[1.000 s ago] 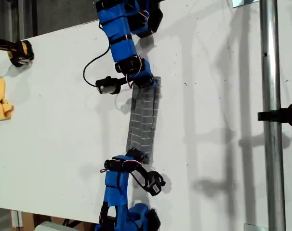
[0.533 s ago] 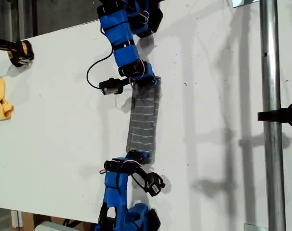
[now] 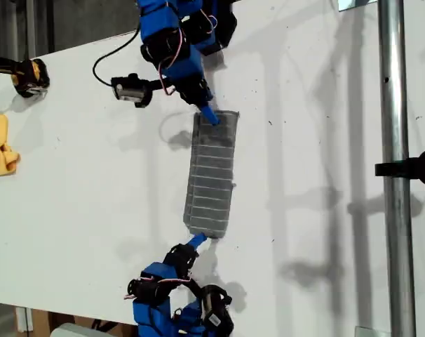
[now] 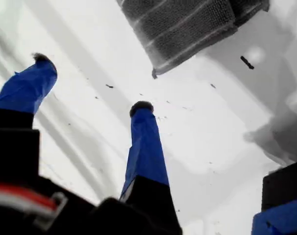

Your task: Grasp corners of a towel and fold twice.

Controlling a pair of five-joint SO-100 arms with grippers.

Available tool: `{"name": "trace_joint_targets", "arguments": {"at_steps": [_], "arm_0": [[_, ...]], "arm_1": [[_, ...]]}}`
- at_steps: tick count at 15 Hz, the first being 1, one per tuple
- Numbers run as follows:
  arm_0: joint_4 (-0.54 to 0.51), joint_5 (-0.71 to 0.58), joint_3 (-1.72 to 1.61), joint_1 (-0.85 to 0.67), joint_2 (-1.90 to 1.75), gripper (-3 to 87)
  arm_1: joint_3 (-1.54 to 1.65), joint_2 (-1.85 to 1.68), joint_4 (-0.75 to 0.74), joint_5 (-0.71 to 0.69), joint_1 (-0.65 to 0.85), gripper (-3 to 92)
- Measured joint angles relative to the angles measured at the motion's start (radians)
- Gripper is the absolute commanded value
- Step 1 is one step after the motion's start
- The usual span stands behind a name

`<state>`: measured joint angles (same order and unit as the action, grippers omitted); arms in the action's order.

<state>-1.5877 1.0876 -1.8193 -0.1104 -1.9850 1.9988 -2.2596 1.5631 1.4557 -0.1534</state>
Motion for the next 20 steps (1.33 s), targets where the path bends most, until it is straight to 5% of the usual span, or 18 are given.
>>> {"name": "trace_joint_targets", "arguments": {"at_steps": [3,5,9,12,17,20], "arm_0": [[0.114,0.137,-0.302,0.002,-0.319,23.0],[0.264,0.287,-0.597,0.077,-0.617,18.9],[0.313,0.459,-1.144,0.156,-1.382,15.9],[0.310,0.468,-1.181,0.158,-1.465,15.6],[0.305,0.489,-1.184,0.192,-1.476,14.8],[0.293,0.509,-1.184,0.215,-1.476,14.8]], "arm_1": [[0.293,-0.460,0.071,0.207,0.002,33.1],[0.518,-0.747,0.034,0.416,-0.129,36.8],[0.601,-0.574,-0.130,0.617,-0.275,44.4],[0.589,-0.298,-0.235,0.588,-0.158,43.4],[0.486,0.219,-0.476,0.282,0.150,42.7],[0.350,0.477,-0.517,0.175,0.184,38.9]]}}
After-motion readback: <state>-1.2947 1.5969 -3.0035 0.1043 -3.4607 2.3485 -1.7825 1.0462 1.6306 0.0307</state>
